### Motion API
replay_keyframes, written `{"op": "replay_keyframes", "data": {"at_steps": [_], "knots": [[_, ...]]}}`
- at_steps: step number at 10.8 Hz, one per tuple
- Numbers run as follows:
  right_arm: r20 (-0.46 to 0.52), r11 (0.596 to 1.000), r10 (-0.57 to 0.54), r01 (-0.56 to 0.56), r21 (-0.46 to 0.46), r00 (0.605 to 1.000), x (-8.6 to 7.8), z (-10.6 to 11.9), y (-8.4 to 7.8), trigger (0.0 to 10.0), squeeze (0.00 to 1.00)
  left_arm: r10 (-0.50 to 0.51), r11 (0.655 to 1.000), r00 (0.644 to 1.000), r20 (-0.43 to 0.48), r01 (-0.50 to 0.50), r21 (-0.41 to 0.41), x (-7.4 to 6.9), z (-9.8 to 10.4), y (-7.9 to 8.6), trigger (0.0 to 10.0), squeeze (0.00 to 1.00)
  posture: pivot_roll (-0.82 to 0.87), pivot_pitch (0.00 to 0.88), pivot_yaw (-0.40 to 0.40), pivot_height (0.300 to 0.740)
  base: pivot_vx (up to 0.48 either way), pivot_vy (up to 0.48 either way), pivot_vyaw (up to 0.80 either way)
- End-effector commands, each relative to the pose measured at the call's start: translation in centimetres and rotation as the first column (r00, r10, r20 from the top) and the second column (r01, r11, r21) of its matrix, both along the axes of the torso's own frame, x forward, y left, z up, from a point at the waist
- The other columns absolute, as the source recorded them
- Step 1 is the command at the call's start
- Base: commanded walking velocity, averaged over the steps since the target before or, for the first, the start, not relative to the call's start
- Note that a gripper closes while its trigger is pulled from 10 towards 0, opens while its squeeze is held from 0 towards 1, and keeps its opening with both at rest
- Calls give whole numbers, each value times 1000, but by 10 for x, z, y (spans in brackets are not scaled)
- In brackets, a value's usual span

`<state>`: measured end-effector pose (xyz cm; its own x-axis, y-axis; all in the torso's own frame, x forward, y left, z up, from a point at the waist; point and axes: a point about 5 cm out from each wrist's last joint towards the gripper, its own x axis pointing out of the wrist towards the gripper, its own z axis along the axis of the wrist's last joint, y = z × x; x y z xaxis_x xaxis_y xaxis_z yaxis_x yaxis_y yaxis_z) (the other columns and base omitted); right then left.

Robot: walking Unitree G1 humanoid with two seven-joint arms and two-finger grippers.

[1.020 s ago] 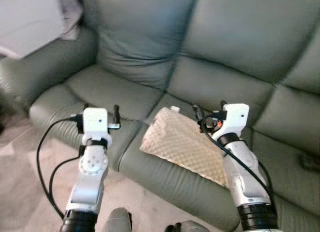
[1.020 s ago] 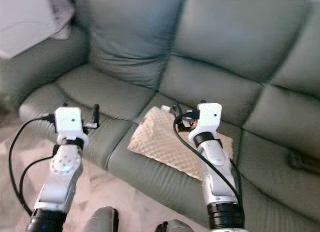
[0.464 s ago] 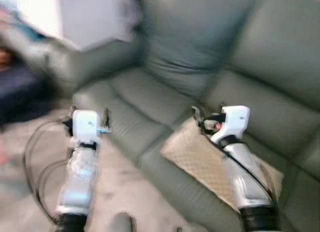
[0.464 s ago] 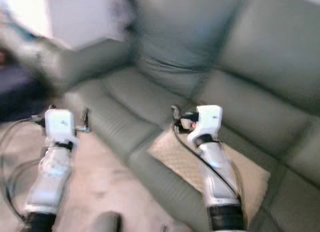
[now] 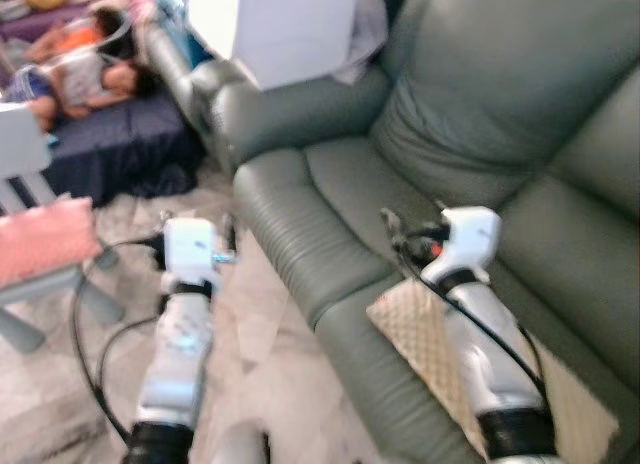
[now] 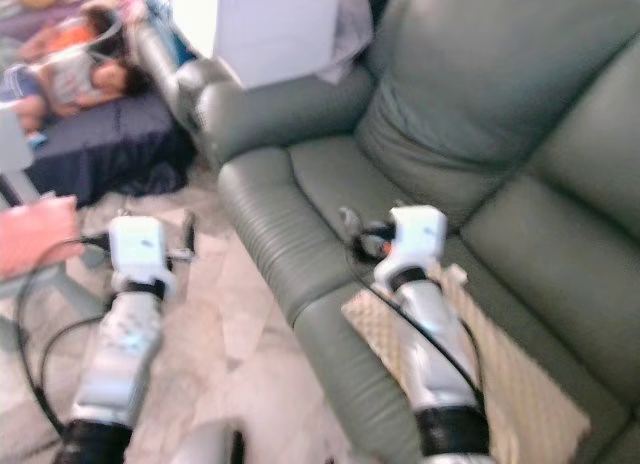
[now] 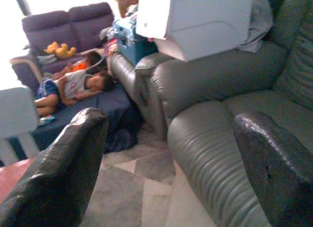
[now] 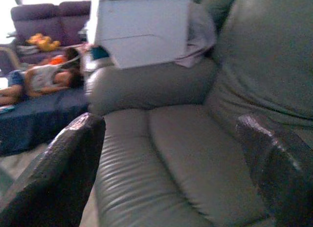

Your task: Move the pillow to the sofa

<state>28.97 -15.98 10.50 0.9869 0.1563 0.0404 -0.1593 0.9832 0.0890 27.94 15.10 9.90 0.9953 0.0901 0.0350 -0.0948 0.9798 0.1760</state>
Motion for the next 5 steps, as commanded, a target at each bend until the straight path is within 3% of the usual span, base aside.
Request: {"op": "replay_keyframes", "data": {"at_steps": [1,5], "knots": [[-4,1000,2,-2,15,1000,0,0,2,10000,0,10,1000,1000,-9,-10,19,1,-1,6,10000,0,-36,45,-66,740,0,480,0],[5,1000,23,-23,14,1000,0,1,5,10000,0,19,999,1000,-9,-19,37,1,0,7,10000,0,-37,53,-69,740,0,480,0]]}}
